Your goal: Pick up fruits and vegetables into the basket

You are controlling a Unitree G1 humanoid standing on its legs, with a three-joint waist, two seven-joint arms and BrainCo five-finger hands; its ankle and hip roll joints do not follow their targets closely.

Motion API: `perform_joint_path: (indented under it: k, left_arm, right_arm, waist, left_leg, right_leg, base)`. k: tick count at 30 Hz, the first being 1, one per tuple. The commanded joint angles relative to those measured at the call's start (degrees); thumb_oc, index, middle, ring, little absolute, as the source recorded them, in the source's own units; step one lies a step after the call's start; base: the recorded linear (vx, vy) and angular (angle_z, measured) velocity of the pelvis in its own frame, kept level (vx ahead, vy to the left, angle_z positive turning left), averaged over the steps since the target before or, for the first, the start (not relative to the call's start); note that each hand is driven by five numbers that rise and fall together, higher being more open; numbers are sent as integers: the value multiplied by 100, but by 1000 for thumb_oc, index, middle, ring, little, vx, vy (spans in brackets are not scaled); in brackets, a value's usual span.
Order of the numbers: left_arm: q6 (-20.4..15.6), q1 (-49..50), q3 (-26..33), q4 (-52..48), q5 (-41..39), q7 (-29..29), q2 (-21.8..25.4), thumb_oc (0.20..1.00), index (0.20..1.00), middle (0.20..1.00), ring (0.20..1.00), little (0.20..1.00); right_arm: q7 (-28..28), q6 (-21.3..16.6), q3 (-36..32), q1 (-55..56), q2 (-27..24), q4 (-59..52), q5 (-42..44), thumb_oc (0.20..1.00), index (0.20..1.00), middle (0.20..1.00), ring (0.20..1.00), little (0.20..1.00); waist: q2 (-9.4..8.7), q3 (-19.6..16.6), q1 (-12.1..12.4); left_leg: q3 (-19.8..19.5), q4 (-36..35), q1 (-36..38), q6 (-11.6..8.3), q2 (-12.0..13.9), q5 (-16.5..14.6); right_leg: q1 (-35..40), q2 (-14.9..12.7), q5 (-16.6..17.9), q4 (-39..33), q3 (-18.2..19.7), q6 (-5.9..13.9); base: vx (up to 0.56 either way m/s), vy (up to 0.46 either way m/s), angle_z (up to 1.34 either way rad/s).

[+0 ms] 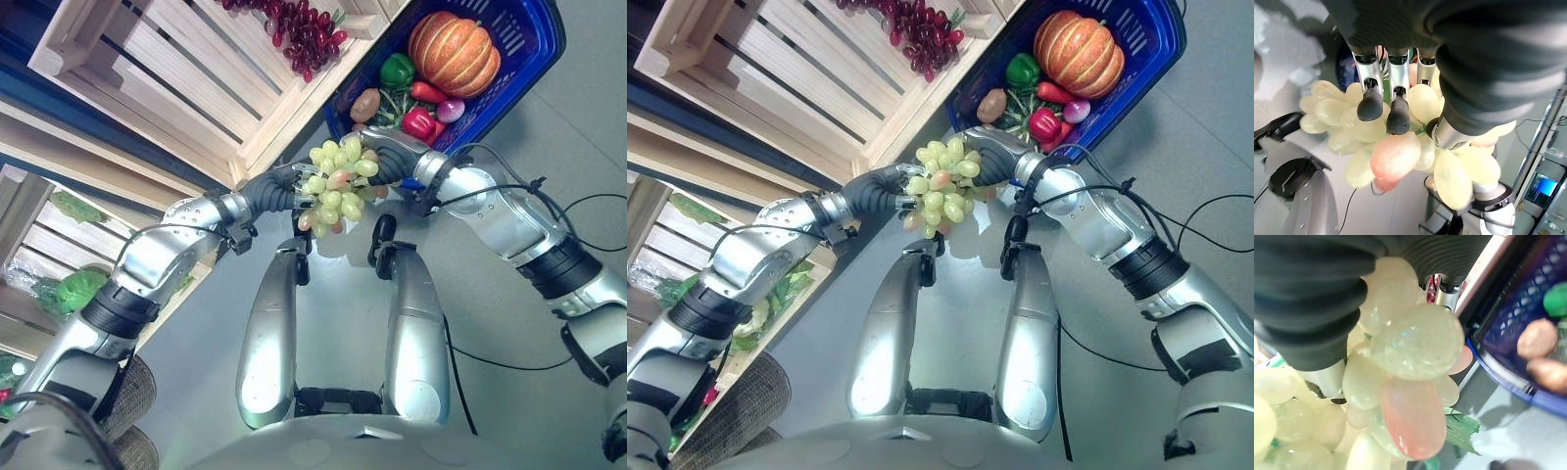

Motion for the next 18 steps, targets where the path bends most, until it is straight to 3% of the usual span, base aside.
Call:
perform_joint_path:
  k: [1, 2, 8, 18]
  left_arm:
    - [-589, 100, 905, -219, 180, 815, -118, 1000, 1000, 1000, 1000, 1000]
    - [-647, 194, 941, -186, 235, 885, -136, 1000, 1000, 1000, 1000, 1000]
    - [-918, 522, 1257, -210, -53, 965, -220, 1000, 1000, 1000, 1000, 1000]
    - [-1352, 910, 1717, -158, 56, 1842, -433, 1000, 1000, 1000, 1000, 1000]
  right_arm:
    - [212, -535, -79, 214, 246, -595, 664, 200, 200, 200, 200, 200]
    - [218, -578, -145, 350, 262, -577, 707, 200, 200, 200, 200, 200]
    - [290, -762, -568, 749, 307, -636, 914, 200, 200, 200, 200, 200]
    - [532, -880, -1129, 1179, 433, -804, 1610, 200, 200, 200, 200, 200]
  waist:
    - [33, -252, -140]
    - [35, -252, -141]
    - [51, -252, -152]
    - [51, -252, -180]
  left_leg:
    - [489, 367, 96, 610, -480, -799]
    - [453, 431, 229, 577, -482, -981]
    - [470, 412, 241, 568, -466, -967]
    - [526, 387, 280, 551, -424, -950]
  right_leg:
    - [88, 428, 424, -542, -6, 272]
    - [206, 437, 240, -451, 40, 323]
    - [211, 429, 227, -444, 28, 309]
    - [249, 420, 190, -450, 9, 286]
  base:
    - [12, 2, 4]
    - [83, 4, 7]
    - [12, -1, 4]
    - [0, 0, 0]
